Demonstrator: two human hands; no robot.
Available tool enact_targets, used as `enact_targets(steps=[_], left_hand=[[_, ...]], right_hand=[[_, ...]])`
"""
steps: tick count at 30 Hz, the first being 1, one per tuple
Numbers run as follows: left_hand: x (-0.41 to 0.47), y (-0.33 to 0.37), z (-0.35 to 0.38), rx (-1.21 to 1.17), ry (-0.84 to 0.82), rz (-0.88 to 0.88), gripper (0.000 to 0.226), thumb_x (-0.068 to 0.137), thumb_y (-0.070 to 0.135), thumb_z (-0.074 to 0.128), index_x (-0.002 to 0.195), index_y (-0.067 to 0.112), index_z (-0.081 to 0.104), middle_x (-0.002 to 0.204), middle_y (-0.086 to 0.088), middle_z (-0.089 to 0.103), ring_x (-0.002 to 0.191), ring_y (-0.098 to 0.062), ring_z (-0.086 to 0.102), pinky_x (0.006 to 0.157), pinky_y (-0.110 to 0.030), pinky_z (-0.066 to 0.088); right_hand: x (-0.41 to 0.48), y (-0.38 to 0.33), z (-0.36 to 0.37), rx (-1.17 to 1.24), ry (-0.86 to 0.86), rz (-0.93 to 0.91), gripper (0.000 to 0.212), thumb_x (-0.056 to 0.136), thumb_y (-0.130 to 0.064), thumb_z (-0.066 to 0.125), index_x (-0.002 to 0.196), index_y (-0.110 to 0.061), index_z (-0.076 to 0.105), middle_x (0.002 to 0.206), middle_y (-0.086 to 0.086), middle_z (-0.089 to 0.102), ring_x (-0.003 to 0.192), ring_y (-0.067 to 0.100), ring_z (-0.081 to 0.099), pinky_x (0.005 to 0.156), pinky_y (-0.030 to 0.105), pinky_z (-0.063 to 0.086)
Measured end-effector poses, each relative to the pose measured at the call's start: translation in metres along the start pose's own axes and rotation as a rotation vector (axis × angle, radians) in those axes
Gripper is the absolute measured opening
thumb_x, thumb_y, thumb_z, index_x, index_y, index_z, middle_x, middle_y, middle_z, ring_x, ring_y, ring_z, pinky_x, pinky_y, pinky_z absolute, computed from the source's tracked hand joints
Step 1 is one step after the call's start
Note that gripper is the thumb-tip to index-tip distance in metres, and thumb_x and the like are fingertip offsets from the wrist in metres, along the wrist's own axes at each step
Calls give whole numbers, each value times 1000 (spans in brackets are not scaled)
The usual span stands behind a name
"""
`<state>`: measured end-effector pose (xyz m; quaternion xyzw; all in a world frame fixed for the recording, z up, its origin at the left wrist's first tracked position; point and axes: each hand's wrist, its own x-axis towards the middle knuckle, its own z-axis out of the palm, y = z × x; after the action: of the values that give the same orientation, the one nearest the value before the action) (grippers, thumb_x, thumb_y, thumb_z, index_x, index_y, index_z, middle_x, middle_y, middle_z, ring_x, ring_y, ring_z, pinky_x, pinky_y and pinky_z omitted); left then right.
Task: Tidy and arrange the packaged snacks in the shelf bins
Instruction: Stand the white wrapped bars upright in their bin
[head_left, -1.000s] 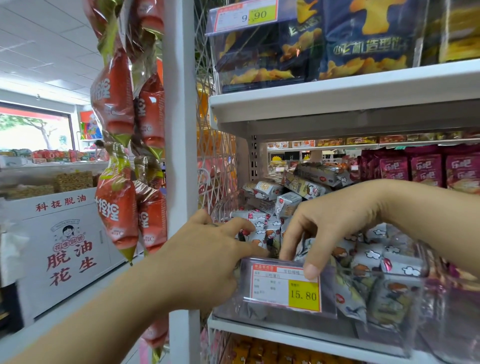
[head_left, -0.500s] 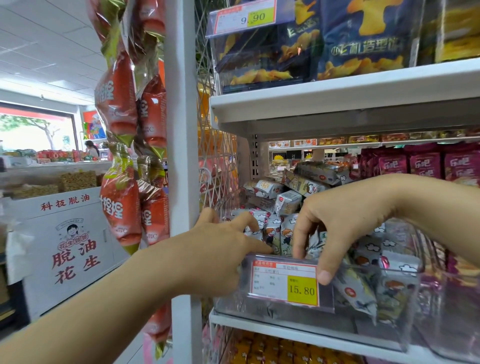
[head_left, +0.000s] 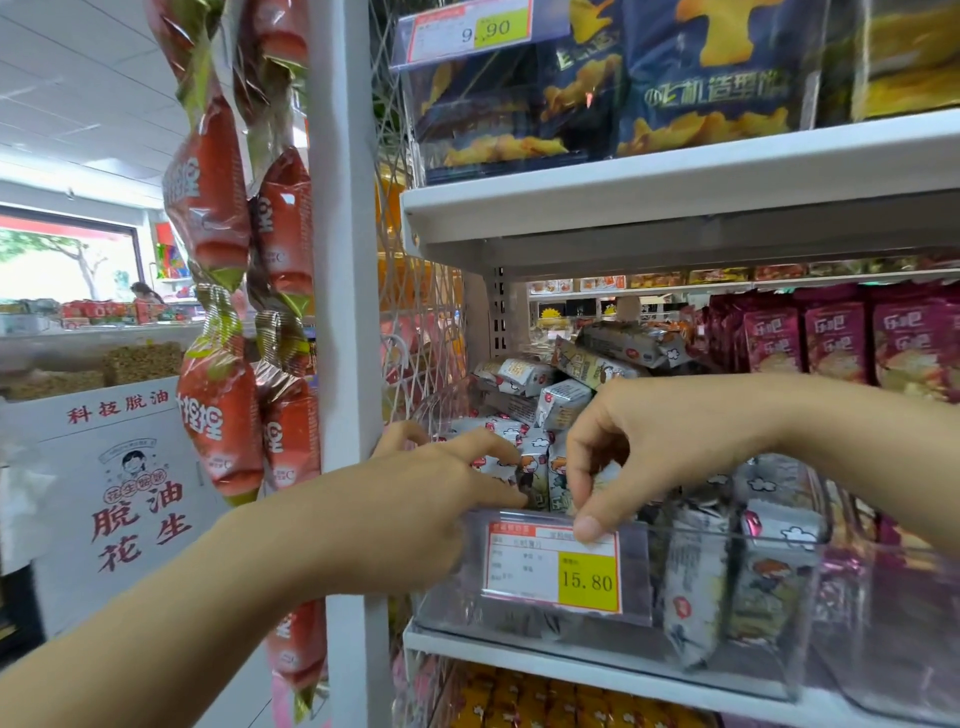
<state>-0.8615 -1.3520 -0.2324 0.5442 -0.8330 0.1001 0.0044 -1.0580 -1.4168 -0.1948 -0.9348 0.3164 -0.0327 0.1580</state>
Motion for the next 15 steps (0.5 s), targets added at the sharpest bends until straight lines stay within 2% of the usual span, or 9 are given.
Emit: enact_targets(steps=[3,5,8,9,12,14,15], left_hand=[[-1,-2,0,23,-7,17,59,91,9,32,138,44,40,150,23,12,117,5,11,106,-31,1],[-1,-4,1,25,-18,19,51,91,25,26,134,43,45,149,21,19,124,4,19,106,-36,-1],[0,-8,2,36,19,18,61,80,39,14,127,41,52,146,21,25,121,7,25,102,-36,1],[0,-10,2,22,42,15,62,79,40,13,125,40,55,146,22,25,118,12,23,101,-34,1],[-3,-12,3,-56,96,26,62,79,41,14,118,36,62,145,24,24,109,31,6,98,-27,1],[-5,-13,4,-90,114,9,61,80,42,14,115,36,63,139,25,27,108,28,2,96,-25,5],[-6,-13,5,-103,120,-7,60,80,43,14,115,37,63,135,26,28,107,19,7,95,-25,8]], right_hand=[[2,3,2,14,27,13,35,75,-49,72,85,-16,69,68,-5,60,55,5,46,55,19,39],[3,4,3,23,40,11,33,79,-48,69,85,-15,69,71,-4,60,59,7,49,60,23,42],[0,5,1,47,93,-2,15,83,-34,71,85,-19,69,75,-9,66,62,0,55,62,15,44],[-1,6,-1,40,121,-8,9,82,-31,72,84,-22,68,77,-12,67,63,0,57,63,15,45],[-4,10,-5,-27,205,-2,6,81,-33,72,84,-31,66,88,-14,67,80,16,61,74,29,49],[-5,11,-5,-28,264,-9,7,82,-34,71,87,-32,66,90,-14,67,82,12,62,73,25,49],[-5,10,-4,-8,298,-16,7,83,-35,69,89,-31,67,88,-14,67,78,6,62,69,19,49]])
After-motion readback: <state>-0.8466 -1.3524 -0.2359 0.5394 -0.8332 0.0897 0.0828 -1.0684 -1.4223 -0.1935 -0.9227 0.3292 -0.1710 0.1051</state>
